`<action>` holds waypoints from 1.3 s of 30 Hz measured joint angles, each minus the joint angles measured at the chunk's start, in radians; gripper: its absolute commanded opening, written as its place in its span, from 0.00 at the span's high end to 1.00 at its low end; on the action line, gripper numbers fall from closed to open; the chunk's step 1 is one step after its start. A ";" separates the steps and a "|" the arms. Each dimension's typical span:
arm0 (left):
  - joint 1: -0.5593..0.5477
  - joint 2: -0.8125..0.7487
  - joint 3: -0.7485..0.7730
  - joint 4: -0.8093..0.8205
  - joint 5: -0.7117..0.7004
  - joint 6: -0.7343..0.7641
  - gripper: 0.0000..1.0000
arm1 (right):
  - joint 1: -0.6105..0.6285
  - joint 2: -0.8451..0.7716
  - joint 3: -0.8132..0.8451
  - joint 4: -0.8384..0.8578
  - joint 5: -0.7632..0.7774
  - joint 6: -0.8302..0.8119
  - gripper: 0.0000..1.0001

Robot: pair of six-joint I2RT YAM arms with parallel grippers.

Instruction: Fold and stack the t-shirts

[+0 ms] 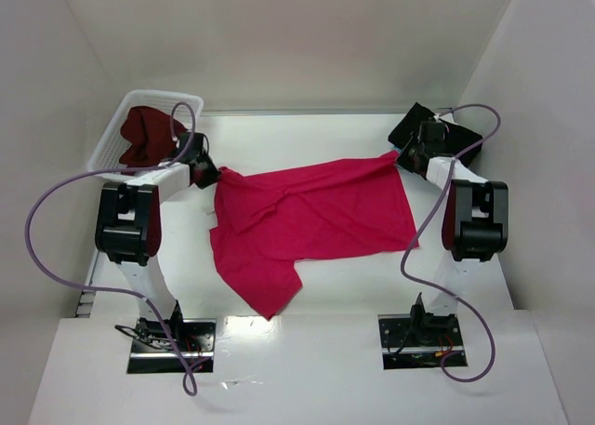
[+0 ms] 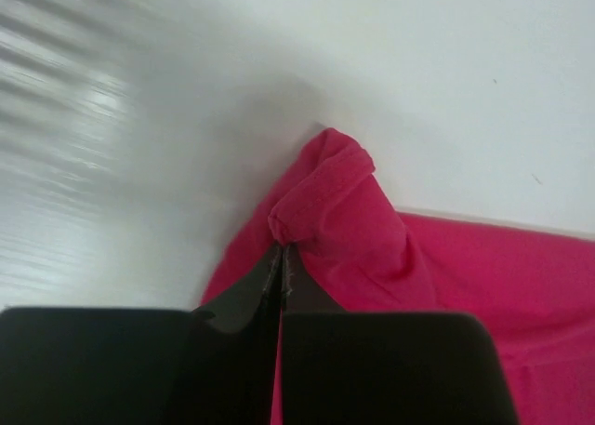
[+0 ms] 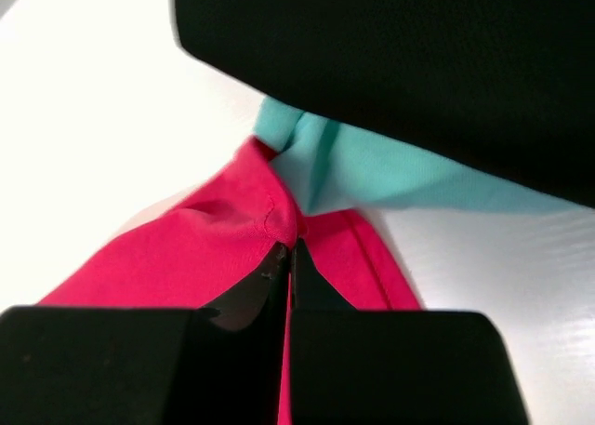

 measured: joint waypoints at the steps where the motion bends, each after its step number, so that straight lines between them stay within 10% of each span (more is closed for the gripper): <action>1: 0.010 0.000 0.000 0.000 0.000 0.000 1.00 | 0.000 -0.018 -0.008 -0.001 0.000 0.001 1.00; 39: 0.090 0.027 0.030 -0.009 0.082 0.058 1.00 | 0.000 -0.213 -0.304 -0.056 -0.007 0.077 1.00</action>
